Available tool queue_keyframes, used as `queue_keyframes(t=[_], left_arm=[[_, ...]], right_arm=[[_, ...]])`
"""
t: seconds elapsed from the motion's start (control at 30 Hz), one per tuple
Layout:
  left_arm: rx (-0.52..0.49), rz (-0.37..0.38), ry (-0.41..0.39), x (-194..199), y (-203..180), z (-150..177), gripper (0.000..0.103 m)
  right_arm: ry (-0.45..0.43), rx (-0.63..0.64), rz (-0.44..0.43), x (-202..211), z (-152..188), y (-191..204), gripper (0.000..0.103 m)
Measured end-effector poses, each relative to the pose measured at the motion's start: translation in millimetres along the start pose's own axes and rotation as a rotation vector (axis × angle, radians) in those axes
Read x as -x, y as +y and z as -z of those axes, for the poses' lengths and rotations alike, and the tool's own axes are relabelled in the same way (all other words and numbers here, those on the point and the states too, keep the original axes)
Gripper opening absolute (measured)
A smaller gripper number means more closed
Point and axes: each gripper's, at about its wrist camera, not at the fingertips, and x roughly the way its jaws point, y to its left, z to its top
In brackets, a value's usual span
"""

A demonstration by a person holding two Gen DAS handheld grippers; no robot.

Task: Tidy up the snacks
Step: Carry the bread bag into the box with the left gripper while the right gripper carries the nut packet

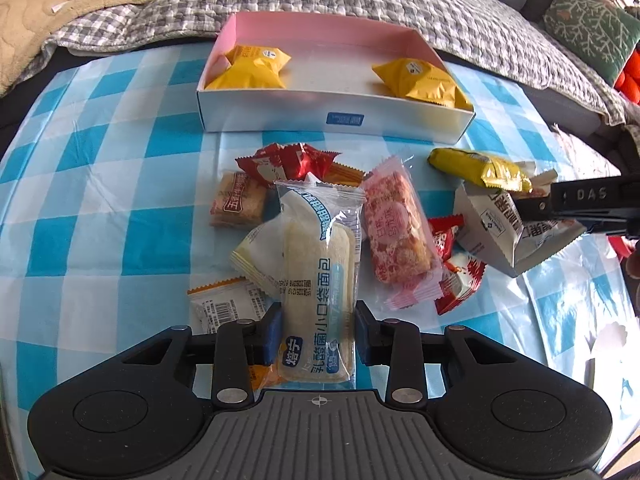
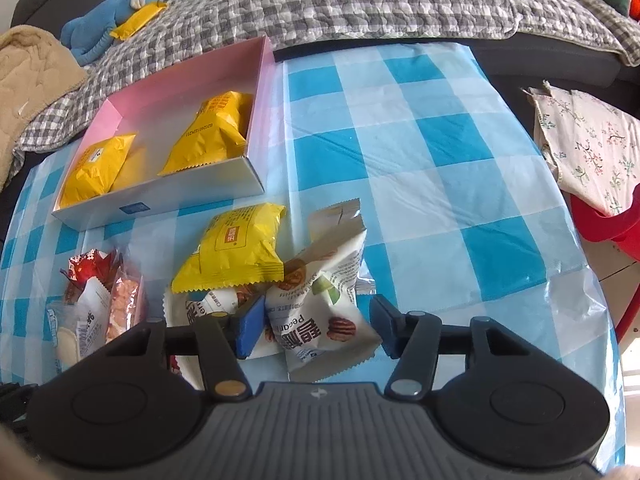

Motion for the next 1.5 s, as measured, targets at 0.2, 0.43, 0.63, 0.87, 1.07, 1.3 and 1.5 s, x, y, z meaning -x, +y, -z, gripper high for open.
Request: queue_keyframes(t=[0.2, 0.43, 0.63, 0.87, 1.07, 1.3, 1.5], left_arm=[[0.003, 0.021, -0.02, 6, 1, -4, 0.033], [0.03, 0.054, -0.05, 17, 8, -12, 0.033], [0.098, 0.13, -0.078, 27, 26, -22, 0.033], [0.159, 0.168, -0.125, 38, 48, -32, 0.033], [0.17, 0.125, -0.144, 40, 56, -36, 0.033], [0.148, 0.061, -0.176, 40, 60, -46, 0.033], [0.133, 0.025, -0.198, 35, 60, -61, 0.033]], right_arm=[[-0.015, 0.005, -0.008, 5, 2, 2, 0.036], [-0.051, -0.043, -0.019, 16, 1, -4, 0.03], [-0.075, -0.045, -0.019, 20, 0, -1, 0.029], [-0.125, -0.06, -0.044, 29, -1, -1, 0.029], [-0.173, -0.08, -0.06, 37, -2, -2, 0.029], [-0.232, -0.096, -0.055, 42, -4, -3, 0.029], [-0.268, -0.104, -0.04, 42, -7, -1, 0.029]])
